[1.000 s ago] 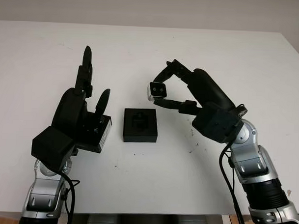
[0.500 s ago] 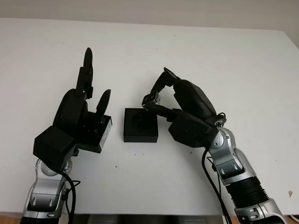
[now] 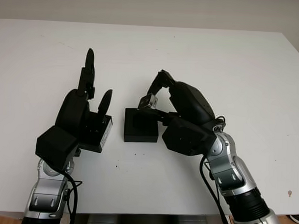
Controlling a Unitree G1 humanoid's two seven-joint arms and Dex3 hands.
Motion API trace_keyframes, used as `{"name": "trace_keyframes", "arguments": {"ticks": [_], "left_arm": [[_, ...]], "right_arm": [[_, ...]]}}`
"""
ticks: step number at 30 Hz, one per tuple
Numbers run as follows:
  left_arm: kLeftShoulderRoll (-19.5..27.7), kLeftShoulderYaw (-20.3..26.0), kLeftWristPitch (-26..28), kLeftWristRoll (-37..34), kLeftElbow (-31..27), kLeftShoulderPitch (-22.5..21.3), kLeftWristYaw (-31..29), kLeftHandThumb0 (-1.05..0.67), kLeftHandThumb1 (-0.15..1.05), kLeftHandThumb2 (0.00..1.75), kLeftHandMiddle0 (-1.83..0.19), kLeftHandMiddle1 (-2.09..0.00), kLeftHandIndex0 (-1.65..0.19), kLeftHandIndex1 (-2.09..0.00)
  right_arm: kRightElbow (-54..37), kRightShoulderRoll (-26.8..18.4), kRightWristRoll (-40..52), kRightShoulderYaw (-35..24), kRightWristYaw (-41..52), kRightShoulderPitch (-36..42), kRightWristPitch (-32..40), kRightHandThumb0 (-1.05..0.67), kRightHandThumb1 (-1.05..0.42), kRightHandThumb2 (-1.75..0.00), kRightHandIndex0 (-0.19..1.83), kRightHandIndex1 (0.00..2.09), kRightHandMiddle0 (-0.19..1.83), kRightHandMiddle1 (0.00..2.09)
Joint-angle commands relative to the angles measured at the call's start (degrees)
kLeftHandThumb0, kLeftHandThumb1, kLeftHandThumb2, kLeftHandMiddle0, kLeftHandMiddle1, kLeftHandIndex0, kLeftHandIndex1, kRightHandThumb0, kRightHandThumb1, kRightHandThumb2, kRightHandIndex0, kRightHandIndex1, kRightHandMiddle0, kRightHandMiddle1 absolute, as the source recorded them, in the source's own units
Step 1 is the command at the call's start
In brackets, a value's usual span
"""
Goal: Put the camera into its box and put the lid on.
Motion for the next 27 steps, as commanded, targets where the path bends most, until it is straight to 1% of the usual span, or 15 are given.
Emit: {"name": "trace_keyframes", "arguments": {"ticks": [1,3,5,10,13,16,27], "left_arm": [[-0.1,0.0,0.0,0.1,-0.6,0.0,0.2,-0.76,1.05,0.61,0.19,0.00,0.19,0.00],[0.0,0.0,0.1,0.1,-0.7,0.1,0.2,-0.76,1.05,0.61,0.19,0.00,0.19,0.00],[0.0,0.1,-0.3,-0.1,-0.5,0.1,0.0,-0.75,1.05,0.61,0.19,0.00,0.19,0.00],[0.0,0.3,-1.1,-0.5,0.0,0.0,0.0,-0.74,1.05,0.61,0.19,0.00,0.19,0.00],[0.2,0.3,0.0,-0.3,-0.7,0.2,0.0,-0.75,1.05,0.61,0.19,0.00,0.19,0.00],[0.5,0.5,-0.4,-0.5,-0.6,0.2,-0.2,-0.75,1.05,0.61,0.19,0.00,0.19,0.00],[1.0,0.7,-1.1,-0.8,-0.2,0.2,-0.6,-0.76,1.05,0.61,0.19,0.00,0.19,0.00]], "right_arm": [[0.4,0.5,1.3,-0.5,-0.6,0.3,-1.7,-0.54,-1.05,-0.28,0.26,0.00,0.08,1.92],[2.0,0.5,2.3,-0.7,-1.2,0.3,-3.7,-0.54,-1.05,-0.29,0.25,0.00,0.08,1.89],[4.8,0.7,4.5,-1.2,-2.1,0.1,-7.2,-0.54,-1.05,-0.29,0.25,0.00,0.10,1.86],[14.1,0.7,11.1,-2.9,-1.9,-1.2,-16.7,-0.53,-1.05,-0.27,0.21,0.00,0.14,1.78],[20.1,0.8,14.8,-4.0,-0.5,-2.4,-21.5,-0.52,-1.05,-0.24,0.20,0.01,0.18,1.72],[23.9,0.9,17.2,-4.6,0.9,-3.4,-24.0,-0.53,-1.05,-0.22,0.20,0.02,0.22,1.67],[32.5,1.1,19.2,-5.2,3.1,-5.7,-29.3,-0.47,-1.05,-0.19,0.18,0.03,0.26,1.59]]}}
